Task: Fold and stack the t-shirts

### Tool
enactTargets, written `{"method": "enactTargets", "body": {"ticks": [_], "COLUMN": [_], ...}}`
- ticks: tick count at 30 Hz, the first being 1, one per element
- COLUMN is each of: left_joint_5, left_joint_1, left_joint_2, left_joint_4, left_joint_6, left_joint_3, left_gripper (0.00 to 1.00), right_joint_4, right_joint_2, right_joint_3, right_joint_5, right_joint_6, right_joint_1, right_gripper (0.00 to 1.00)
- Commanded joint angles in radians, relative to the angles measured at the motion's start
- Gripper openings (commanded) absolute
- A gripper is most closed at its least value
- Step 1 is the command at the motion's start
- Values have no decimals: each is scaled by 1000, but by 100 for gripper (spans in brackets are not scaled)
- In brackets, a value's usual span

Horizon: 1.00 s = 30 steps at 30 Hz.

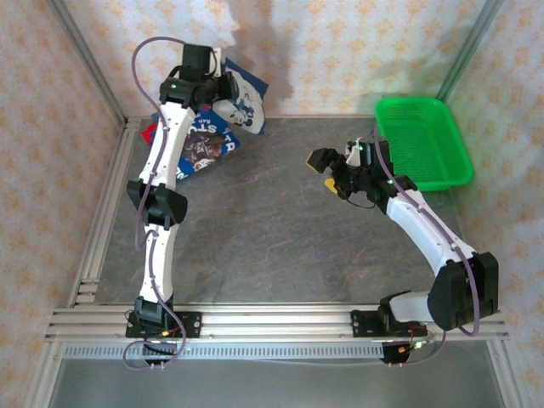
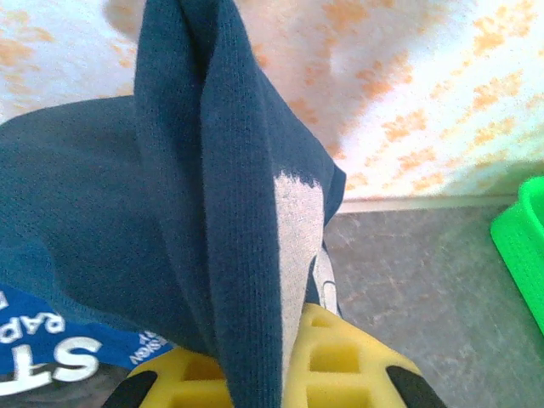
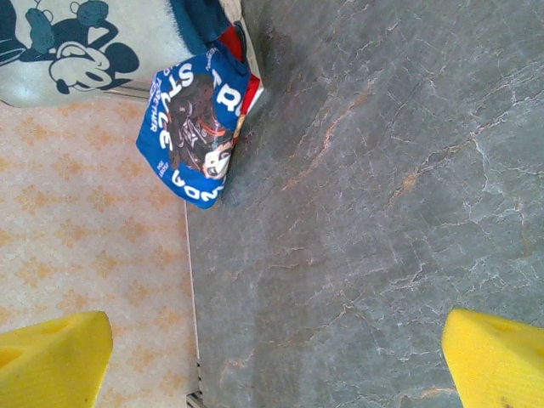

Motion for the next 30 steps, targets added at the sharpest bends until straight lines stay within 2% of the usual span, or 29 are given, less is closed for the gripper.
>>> {"method": "enactTargets", "body": {"ticks": [1,8,14,22,30], "left_joint_5": [30,79,126,147,204], "left_joint_1": [42,132,168,193,179], "left_joint_2": [-61,-63,-57,-56,-101], "left_joint_4": [76,110,128,137,96], "left_joint_6": [-4,-24,-24,-19,8], "left_joint_3": [43,24,-6,-24,-172], "left_gripper": [0,0,0,0,0], "right_joint_4": [23,1,-27,-62,-54], "right_joint_2": [-8,-23,-34,-47,-45], "right_joint_3": [-7,-7,-6,-5,-6], "right_joint_5": [-15,-19,-23,-41,-56], "right_joint_6": [12,6,-7,-28,-31], "right_joint_1": [2,2,2,-2,-10], "right_gripper": [99,99,99,99,99]}}
